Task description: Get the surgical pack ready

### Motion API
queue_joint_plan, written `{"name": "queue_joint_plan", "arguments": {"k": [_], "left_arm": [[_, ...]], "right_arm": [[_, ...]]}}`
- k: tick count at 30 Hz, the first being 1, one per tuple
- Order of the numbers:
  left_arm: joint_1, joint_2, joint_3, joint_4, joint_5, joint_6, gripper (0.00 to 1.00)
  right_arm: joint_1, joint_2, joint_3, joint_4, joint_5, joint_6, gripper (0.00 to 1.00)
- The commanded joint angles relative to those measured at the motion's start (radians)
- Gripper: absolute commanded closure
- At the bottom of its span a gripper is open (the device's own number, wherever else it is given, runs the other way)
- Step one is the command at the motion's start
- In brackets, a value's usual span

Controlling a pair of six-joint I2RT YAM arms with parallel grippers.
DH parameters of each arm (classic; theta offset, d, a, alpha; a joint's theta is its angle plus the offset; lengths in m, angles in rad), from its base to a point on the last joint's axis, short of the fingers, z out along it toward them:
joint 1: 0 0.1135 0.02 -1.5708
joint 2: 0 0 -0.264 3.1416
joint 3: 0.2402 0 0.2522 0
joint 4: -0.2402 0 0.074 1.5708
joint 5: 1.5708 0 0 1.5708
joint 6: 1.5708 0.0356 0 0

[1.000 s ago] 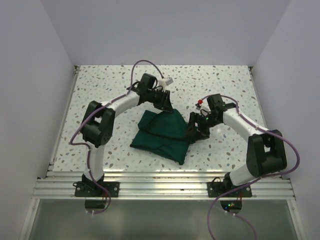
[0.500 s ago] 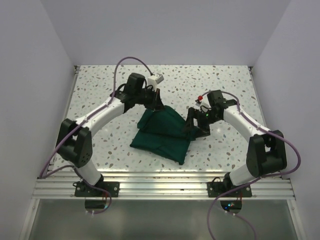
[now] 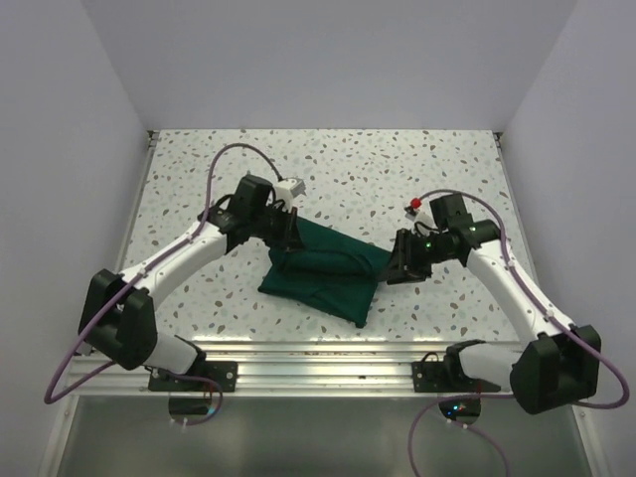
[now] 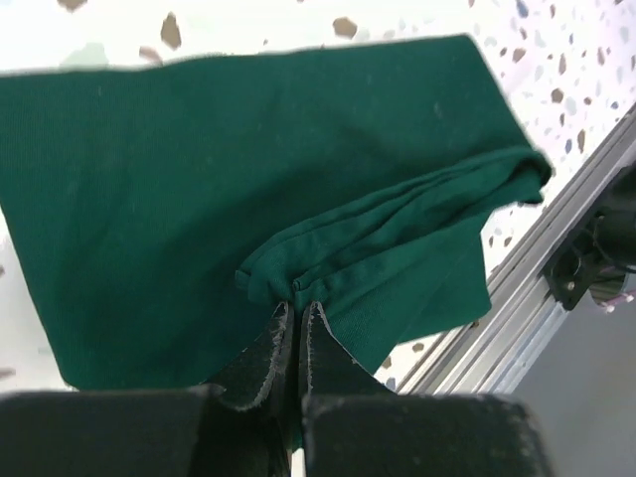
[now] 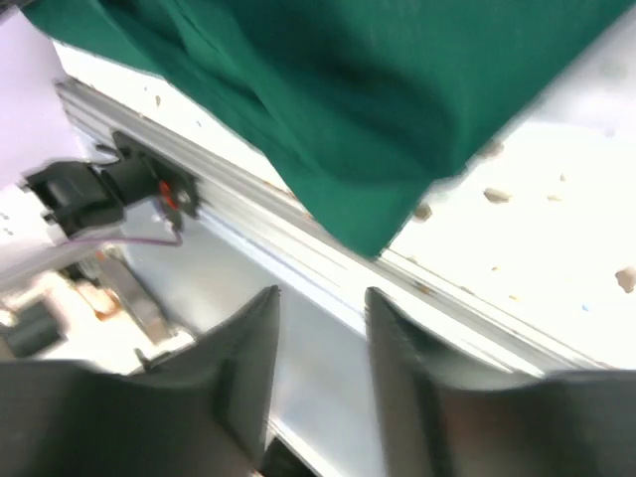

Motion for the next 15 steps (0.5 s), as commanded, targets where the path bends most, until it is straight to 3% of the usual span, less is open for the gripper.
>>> {"name": "queue_joint_plan", "arguments": {"k": [1, 2, 3, 8, 10, 15], "left_arm": [[0.0, -0.111, -0.051, -0.059, -0.039, -0.01, 1.0], [0.0, -0.122, -0.075, -0.051, -0.033, -0.019, 1.0], [0.0, -0.13, -0.081, -0.051, -0.027, -0.025, 1.0], [-0.008, -0.164, -0.046, -0.06, 0.013, -0.072, 1.0], [-0.019, -0.176, -0.034, -0.062, 0.024, -0.088, 1.0], [-0.055, -0.195, -0.051, -0.086, 0.011, -0.135, 1.0]], "right_arm": [[0.008, -0.052, -0.101, 0.024, -0.016, 0.095, 0.7], [0.013, -0.053, -0.16, 0.055, -0.04, 0.142, 0.79], [0.02, -0.054, -0.185, 0.081, -0.06, 0.162, 1.0], [0.166, -0.064, -0.21, 0.127, 0.041, 0.188, 1.0], [0.181, -0.112, -0.274, 0.224, 0.036, 0.213, 1.0], [0.226, -0.13, -0.436, 0.404, 0.055, 0.401, 1.0]]}}
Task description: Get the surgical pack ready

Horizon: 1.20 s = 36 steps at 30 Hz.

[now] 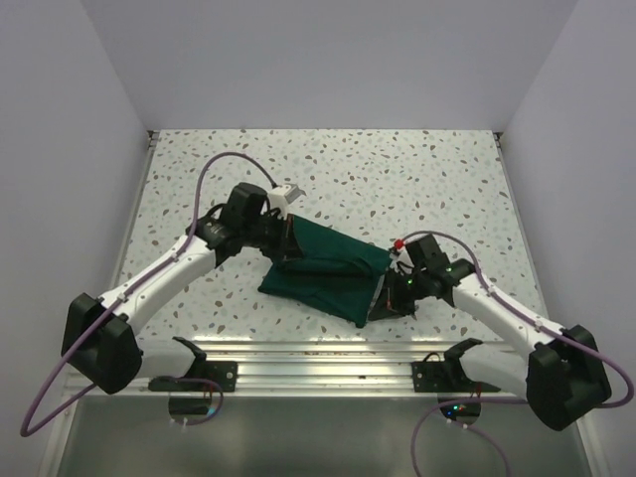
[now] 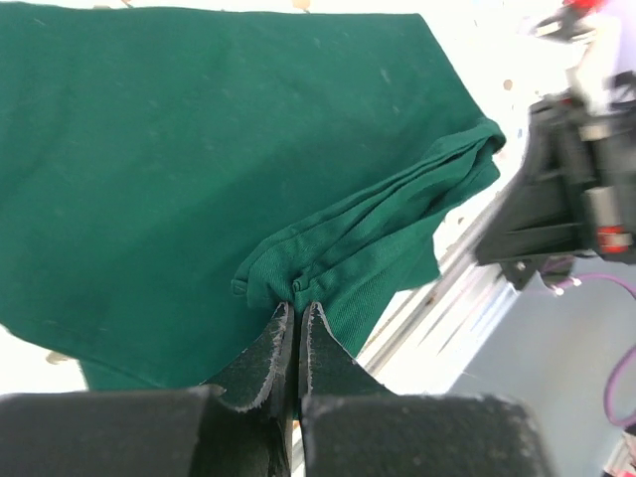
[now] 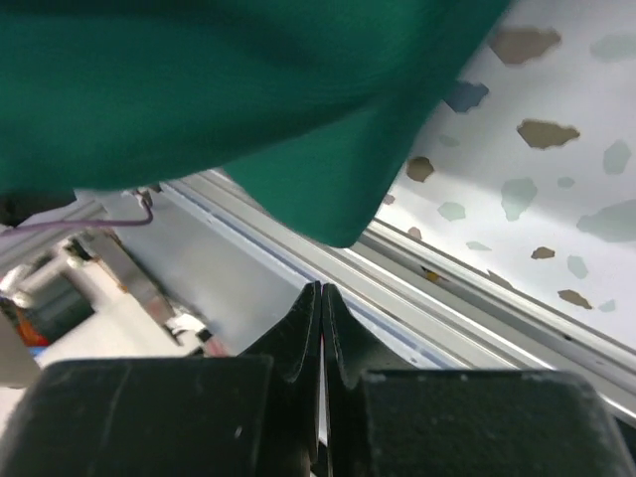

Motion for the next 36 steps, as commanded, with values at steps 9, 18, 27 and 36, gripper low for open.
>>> {"name": "queue_joint_plan", "arguments": {"k": [9, 18, 27, 36], "left_arm": [[-0.053, -0.072, -0.013, -0.064, -0.038, -0.069, 1.0], [-0.054, -0.087, -0.004, -0.113, -0.058, -0.04, 1.0], [-0.056, -0.105, -0.001, -0.151, -0.064, -0.019, 1.0], [-0.07, -0.111, 0.004, -0.184, -0.11, -0.028, 1.0]], "right_arm": [[0.068, -0.007, -0.255, 0.39, 0.049, 0.382, 1.0], [0.085, 0.009, -0.416, 0.675, 0.041, 0.698, 1.0], [0.096, 0.111, -0.399, 0.85, 0.026, 0.798, 1.0], [0.052, 0.257, -0.27, 0.861, 0.055, 0.773, 1.0]]}}
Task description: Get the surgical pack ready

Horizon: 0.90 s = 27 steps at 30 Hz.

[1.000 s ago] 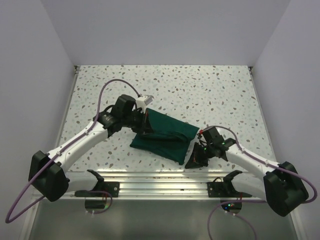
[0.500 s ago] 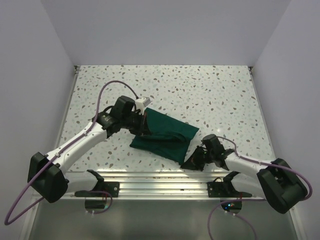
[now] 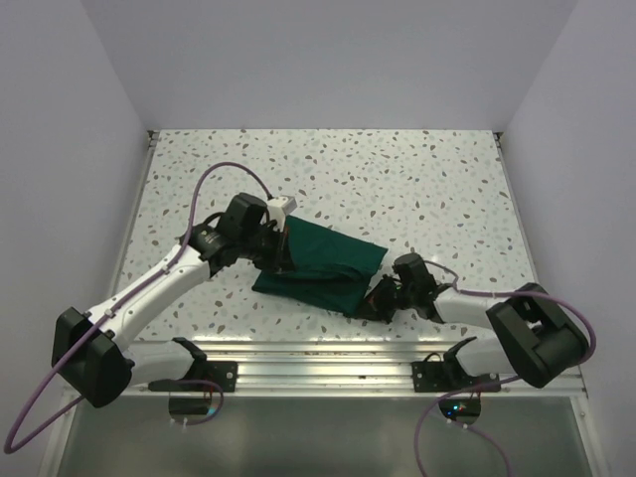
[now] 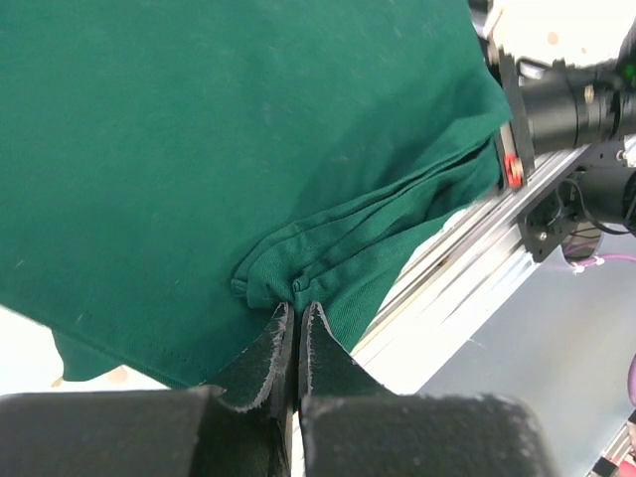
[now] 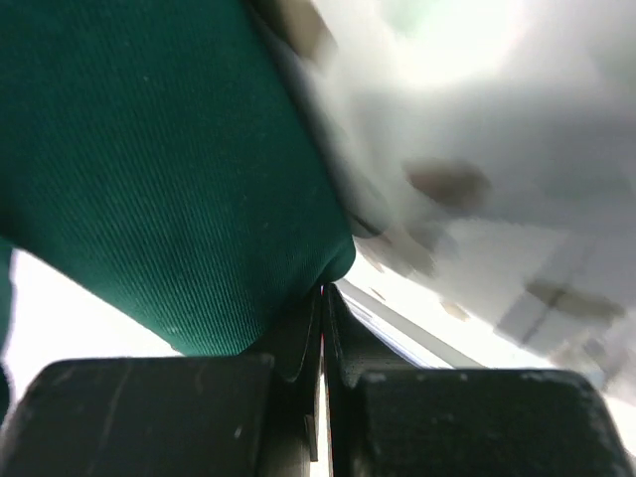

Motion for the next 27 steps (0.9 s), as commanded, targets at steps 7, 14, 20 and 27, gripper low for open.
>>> {"name": "queue_joint_plan", "arguments": {"k": [7, 14, 20, 27], "left_arm": [[-0.039, -0.017, 0.007, -0.024, -0.058, -0.002, 1.0], [-0.093, 0.066, 0.033, 0.002, -0.078, -0.008, 1.0], [-0.178, 0.166, 0.079, -0.003, -0.096, -0.012, 1.0], [-0.251, 0.239, 0.093, 0.031, -0.052, -0.002, 1.0]], "right_arm": [[-0.196, 0.222, 0.331, -0.123, -0.04, -0.236, 1.0], [-0.25, 0.517, 0.717, -0.327, -0.161, -0.445, 1.0], [-0.253, 0.574, 0.815, -0.399, -0.169, -0.491, 1.0], [-0.325, 0.565, 0.878, -0.521, -0.155, -0.598, 1.0]]}}
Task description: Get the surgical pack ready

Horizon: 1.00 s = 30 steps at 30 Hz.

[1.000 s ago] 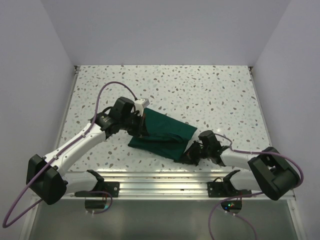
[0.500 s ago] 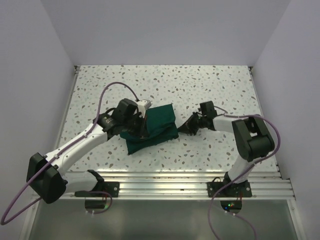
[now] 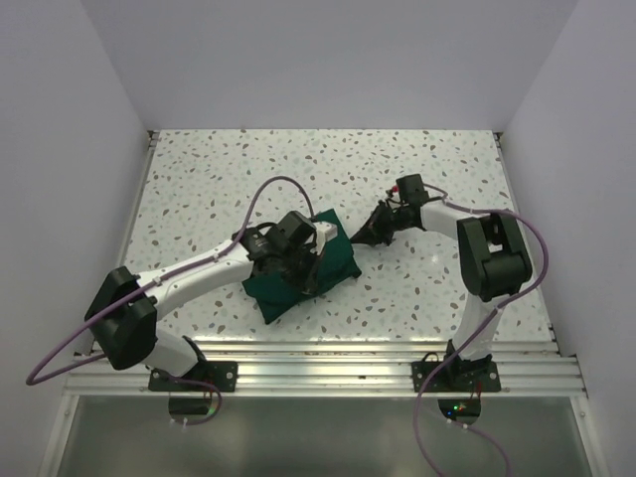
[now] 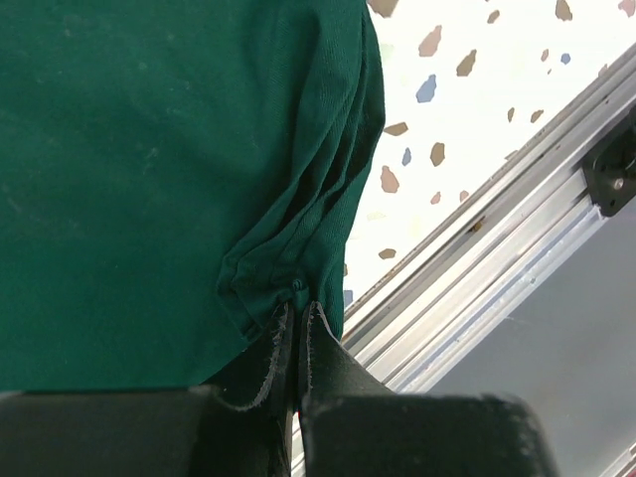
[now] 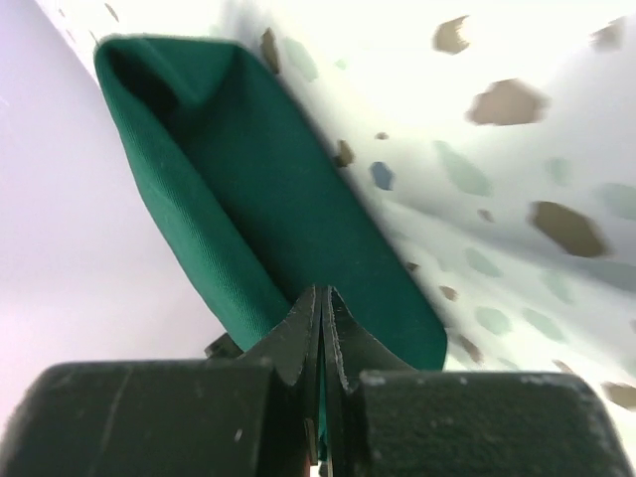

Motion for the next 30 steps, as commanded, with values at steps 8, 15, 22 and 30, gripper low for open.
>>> {"name": "queue_joint_plan", "arguments": {"k": [8, 15, 22, 30], "left_arm": [[-0.062, -0.032, 0.012, 0.053, 0.12, 0.042, 0.73], [-0.068, -0.047, 0.052, 0.051, 0.168, 0.074, 0.61], [-0.062, -0.182, 0.13, 0.013, -0.053, 0.077, 0.56], [-0.043, -0.144, 0.09, 0.027, -0.163, 0.051, 0.55]], "right_arm": [[-0.102, -0.036, 0.081, -0.314, 0.021, -0.287, 1.0], [-0.101, -0.123, 0.106, -0.463, 0.02, -0.417, 1.0], [-0.047, -0.345, 0.037, -0.472, 0.008, -0.333, 0.73], [0.167, -0.468, -0.138, -0.284, 0.011, -0.178, 0.28]]}}
